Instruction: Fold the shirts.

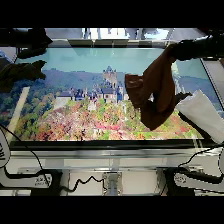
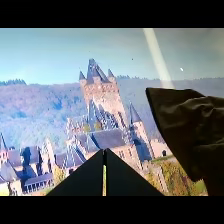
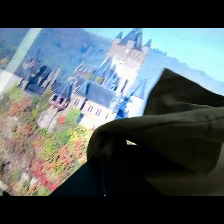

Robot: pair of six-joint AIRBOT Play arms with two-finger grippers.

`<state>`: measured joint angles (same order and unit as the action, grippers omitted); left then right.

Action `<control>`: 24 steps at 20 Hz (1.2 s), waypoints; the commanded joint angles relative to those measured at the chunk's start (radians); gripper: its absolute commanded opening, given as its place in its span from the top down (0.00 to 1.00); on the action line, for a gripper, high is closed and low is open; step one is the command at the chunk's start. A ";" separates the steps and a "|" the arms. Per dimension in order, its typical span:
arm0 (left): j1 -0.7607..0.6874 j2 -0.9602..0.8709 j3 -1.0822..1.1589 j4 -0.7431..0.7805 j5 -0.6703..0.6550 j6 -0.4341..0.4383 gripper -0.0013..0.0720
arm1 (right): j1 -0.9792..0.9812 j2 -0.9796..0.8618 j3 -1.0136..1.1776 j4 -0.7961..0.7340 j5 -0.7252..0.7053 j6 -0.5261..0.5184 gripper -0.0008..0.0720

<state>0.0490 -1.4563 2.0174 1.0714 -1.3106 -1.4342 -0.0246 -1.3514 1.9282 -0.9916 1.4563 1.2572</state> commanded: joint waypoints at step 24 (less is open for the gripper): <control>-0.001 -0.082 -0.122 -0.297 -0.122 0.095 0.05 | 0.365 -0.544 0.110 0.381 0.073 -0.026 0.77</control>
<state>0.0483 -1.5192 1.9018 0.8520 -1.4345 -1.3613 0.4294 -1.9446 2.0098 -0.4915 1.4761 1.1725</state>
